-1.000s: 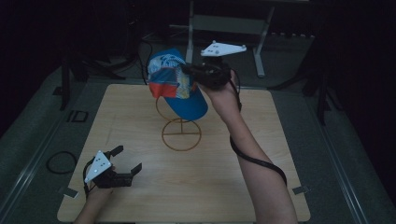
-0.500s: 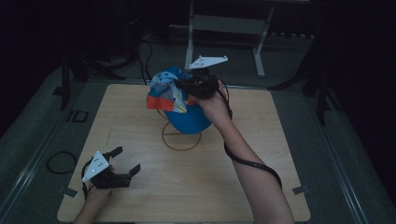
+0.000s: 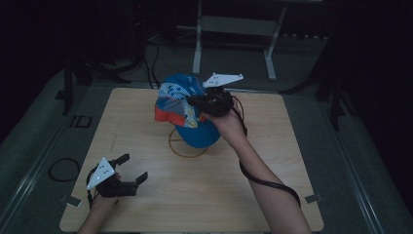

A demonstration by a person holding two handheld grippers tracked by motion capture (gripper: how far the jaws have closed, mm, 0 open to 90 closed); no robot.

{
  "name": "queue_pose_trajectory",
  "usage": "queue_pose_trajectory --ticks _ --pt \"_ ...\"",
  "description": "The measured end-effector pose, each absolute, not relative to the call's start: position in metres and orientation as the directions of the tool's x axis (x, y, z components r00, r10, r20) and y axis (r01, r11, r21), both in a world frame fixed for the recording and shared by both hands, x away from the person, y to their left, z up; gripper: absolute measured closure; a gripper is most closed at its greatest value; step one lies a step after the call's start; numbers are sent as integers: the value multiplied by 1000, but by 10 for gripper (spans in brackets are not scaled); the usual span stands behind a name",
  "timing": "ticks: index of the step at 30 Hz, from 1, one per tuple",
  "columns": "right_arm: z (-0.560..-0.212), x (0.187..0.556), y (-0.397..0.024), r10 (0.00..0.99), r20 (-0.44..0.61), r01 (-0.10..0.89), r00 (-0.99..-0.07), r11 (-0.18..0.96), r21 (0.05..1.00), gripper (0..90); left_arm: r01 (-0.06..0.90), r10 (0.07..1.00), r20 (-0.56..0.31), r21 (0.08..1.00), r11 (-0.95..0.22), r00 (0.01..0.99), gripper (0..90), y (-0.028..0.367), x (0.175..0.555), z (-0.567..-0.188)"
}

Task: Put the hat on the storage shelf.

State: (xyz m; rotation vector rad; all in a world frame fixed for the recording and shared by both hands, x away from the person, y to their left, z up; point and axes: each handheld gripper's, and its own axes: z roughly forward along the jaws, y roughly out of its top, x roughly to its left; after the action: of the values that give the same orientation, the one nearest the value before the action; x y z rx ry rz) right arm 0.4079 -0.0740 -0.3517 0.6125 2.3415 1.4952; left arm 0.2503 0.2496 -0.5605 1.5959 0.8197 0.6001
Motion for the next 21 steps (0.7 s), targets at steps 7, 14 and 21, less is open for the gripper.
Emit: queue_pose_trajectory --ticks 7,14,21 --pt "-358 400 -83 511 -30 190 -859 373 908 885 185 781 -68 981 -62 621 18 250 251 -561" --pt "-368 398 -90 517 -12 206 -856 362 909 881 186 782 -68 981 -63 620 18 250 250 -561" --pt "-377 398 -95 539 -1 218 -842 342 914 773 191 779 -71 980 -63 623 18 249 251 -562"
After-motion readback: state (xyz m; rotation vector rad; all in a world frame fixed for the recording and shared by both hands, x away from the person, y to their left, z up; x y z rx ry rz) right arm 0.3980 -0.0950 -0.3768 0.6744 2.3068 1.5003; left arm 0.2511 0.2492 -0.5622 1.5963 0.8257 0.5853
